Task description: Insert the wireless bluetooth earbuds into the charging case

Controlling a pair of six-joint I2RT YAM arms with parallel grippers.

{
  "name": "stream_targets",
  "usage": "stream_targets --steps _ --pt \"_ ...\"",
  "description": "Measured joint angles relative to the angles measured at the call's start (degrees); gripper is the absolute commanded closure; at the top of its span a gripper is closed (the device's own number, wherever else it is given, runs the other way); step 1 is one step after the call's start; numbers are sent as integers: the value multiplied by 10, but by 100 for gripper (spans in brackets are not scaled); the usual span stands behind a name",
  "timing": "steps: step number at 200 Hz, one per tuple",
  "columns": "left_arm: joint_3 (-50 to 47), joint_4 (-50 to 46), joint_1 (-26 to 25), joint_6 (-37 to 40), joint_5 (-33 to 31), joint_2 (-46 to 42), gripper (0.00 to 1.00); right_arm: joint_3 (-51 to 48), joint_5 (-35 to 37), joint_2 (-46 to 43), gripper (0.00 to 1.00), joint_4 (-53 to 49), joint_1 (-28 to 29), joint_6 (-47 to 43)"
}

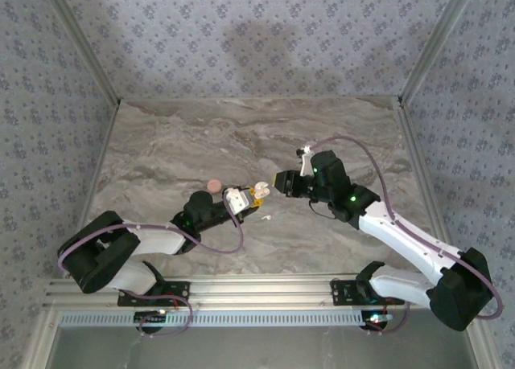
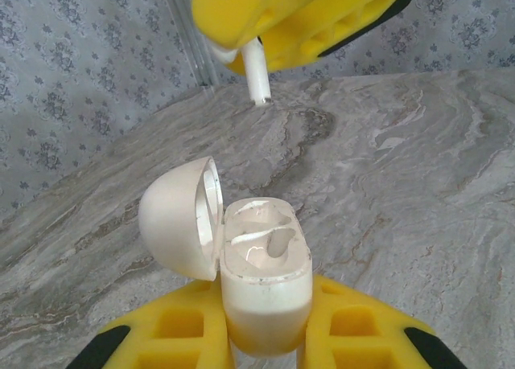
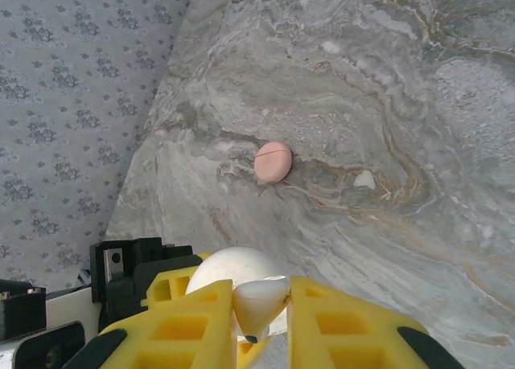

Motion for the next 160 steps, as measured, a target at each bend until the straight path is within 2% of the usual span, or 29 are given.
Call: stream_targets --steps 160 --pt "10 -14 0 1 -7 -2 88 0 19 51 79 18 35 11"
